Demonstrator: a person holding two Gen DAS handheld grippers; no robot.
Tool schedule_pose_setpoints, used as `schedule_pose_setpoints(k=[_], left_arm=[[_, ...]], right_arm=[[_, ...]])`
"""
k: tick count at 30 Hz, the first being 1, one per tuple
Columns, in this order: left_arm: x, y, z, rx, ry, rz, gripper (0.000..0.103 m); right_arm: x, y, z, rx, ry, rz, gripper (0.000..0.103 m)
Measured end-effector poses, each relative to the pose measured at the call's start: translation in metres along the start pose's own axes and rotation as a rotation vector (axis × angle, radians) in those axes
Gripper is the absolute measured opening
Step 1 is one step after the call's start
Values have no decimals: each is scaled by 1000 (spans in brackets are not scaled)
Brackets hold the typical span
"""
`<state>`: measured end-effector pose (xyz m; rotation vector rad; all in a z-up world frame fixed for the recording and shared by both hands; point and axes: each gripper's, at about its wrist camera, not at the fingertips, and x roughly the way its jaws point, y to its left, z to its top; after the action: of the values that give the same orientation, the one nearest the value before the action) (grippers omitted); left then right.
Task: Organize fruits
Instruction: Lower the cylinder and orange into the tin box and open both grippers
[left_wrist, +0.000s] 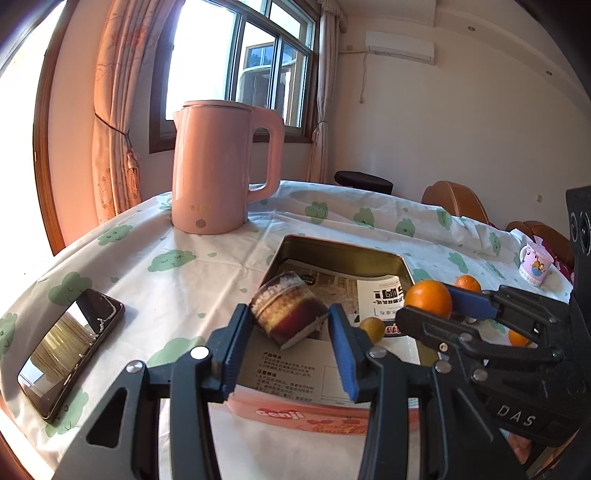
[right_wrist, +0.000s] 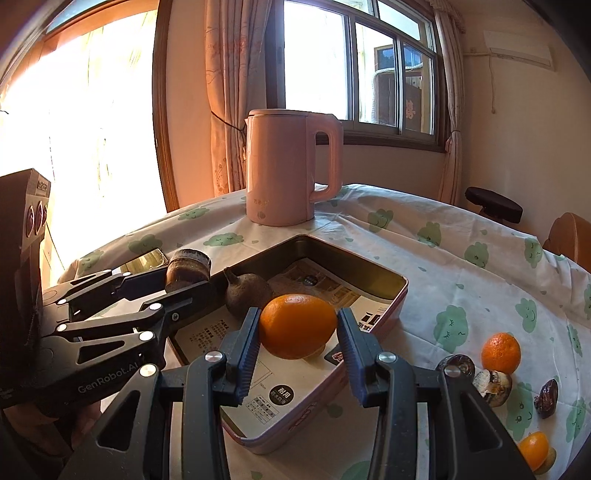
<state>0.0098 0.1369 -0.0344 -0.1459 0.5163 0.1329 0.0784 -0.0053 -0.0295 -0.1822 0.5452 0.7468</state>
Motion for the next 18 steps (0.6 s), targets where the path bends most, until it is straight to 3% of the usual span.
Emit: schedule_pose_setpoints(k=[18], left_arm=[[16, 1, -7, 9, 53, 21, 45]], right_arm=[[25, 4, -7, -3, 101, 7, 44]])
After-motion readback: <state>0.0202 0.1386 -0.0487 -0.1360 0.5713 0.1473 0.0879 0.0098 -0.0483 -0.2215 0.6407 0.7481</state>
